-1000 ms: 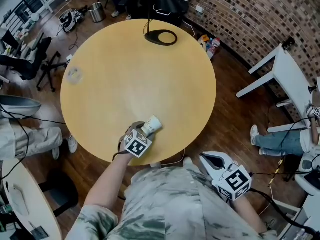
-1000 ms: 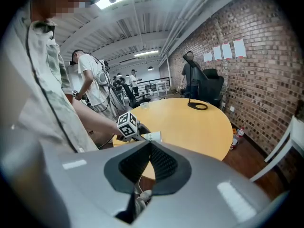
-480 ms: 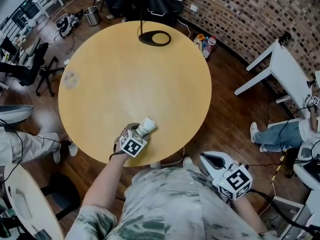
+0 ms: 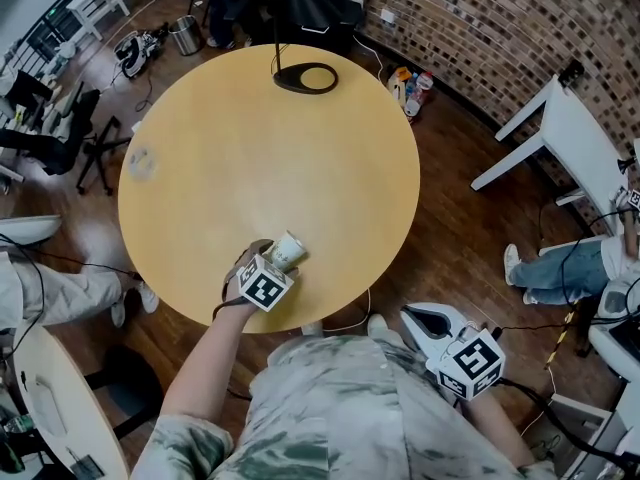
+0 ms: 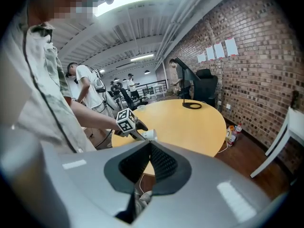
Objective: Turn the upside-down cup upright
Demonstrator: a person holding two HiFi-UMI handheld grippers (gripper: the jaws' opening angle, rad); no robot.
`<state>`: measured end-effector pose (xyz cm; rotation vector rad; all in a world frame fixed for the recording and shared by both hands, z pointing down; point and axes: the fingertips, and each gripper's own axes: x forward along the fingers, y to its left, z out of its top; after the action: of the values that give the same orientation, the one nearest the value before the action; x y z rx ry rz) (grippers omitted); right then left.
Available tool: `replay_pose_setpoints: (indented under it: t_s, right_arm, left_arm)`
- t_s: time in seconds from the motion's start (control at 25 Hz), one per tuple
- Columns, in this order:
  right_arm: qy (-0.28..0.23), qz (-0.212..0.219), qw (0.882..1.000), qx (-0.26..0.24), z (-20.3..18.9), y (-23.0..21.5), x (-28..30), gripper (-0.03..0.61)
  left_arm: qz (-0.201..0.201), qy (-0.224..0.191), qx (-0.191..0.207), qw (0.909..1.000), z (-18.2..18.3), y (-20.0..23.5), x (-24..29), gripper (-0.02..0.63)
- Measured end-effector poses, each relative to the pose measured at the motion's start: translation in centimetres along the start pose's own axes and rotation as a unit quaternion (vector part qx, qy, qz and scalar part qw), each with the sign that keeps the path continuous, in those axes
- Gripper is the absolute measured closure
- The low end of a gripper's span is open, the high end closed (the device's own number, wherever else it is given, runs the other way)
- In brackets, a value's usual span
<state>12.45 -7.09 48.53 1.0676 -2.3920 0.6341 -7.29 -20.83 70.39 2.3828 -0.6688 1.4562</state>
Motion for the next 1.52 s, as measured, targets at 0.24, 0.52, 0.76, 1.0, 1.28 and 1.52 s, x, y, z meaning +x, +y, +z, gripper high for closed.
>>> replay_pose_setpoints:
  t_s: [0.24, 0.52, 0.76, 1.0, 1.28, 1.52]
  right_arm:
    - [0.001, 0.006, 1.0, 0.002, -0.6, -0.5, -0.8, 0.575]
    - [-0.001, -0.001, 1.0, 0.007, -1.2, -1.3, -2.0, 0.576]
    - [-0.002, 0.005, 1.0, 0.005, -1.1, -1.4, -1.8, 0.576]
    - [0.007, 0.012, 1.0, -0.002, -1.2, -1.1, -1.4, 0.575]
    - [0.023, 0.015, 1.0, -0.009, -1.3, -0.4, -0.8, 0.575]
    - [0.039, 0.01, 0.999, -0.009, -1.1, -0.2, -0.9, 0.577]
  left_arm:
    - [0.032, 0.08, 0.003, 0.9963, 2.3, 2.1, 2.5, 0.258]
    - [0.039, 0.103, -0.011, 0.9939, 2.5, 2.6, 2.6, 0.314]
    - [0.053, 0.032, -0.021, 0.9979, 3.4, 2.7, 1.3, 0.327]
    - [0.067, -0.045, -0.044, 0.9958, 4.9, 2.8, 0.3, 0.327]
    - [0.075, -0.187, -0.117, 0.9724, 6.6, 3.4, -0.8, 0.325]
    - [0.085, -0.277, -0.154, 0.9447, 6.3, 3.9, -0.8, 0.322]
